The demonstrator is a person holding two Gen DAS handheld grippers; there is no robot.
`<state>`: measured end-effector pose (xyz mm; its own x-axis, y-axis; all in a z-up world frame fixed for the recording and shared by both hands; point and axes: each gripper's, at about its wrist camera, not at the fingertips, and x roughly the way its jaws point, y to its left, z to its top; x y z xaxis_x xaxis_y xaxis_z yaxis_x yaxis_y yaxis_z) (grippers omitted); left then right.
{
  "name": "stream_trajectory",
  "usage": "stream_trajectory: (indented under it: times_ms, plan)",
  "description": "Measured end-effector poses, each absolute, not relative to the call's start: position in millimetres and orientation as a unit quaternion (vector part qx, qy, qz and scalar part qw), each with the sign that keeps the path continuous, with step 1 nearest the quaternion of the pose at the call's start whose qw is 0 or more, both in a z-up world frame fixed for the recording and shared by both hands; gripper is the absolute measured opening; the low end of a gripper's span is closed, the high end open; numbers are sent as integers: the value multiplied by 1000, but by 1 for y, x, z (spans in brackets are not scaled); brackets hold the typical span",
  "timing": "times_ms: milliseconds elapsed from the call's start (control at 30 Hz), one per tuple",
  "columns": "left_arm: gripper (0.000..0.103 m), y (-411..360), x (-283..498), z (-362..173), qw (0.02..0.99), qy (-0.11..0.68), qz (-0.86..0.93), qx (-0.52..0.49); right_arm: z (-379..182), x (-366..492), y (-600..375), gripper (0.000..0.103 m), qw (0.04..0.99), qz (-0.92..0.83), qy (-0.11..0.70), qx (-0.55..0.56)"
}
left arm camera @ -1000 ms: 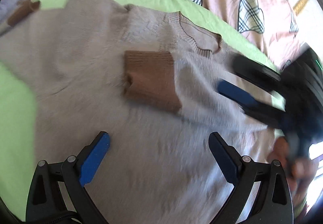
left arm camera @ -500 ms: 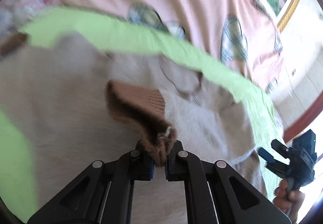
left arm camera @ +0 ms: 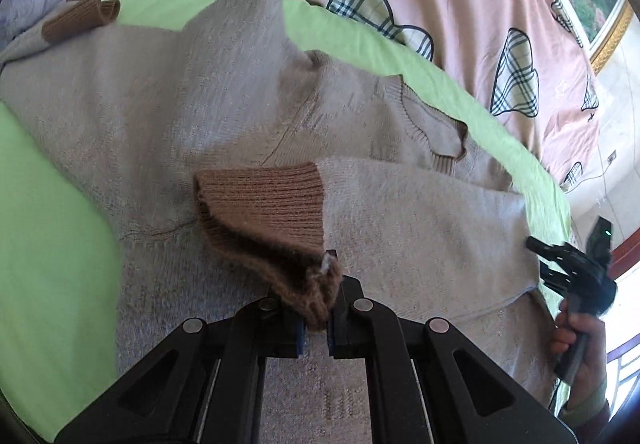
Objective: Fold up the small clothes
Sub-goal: 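Carry the cuff across the sweater body with the right gripper and release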
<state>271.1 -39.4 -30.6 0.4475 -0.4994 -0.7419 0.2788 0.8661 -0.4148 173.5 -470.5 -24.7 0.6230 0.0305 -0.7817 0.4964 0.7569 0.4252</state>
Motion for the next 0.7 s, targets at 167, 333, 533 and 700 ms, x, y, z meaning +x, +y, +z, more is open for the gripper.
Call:
stream_trajectory:
  times_ms: [167,333,533,700]
  plan:
    - [6,-53,268,-18,845,460,-253,-101,-19,182,-474,8,852,-144,427,266]
    - [6,-66,271,-28,849,464,-243,-71,-20,172,-483,8,851,-171,428,251]
    - [20,-41,263,-24,848,466,-240,-75,-20,159,-481,14,846,-172,410,295]
    - [21,0,249,-22,849,466,-223,-110,6,124,-444,60,862,-124,369,324]
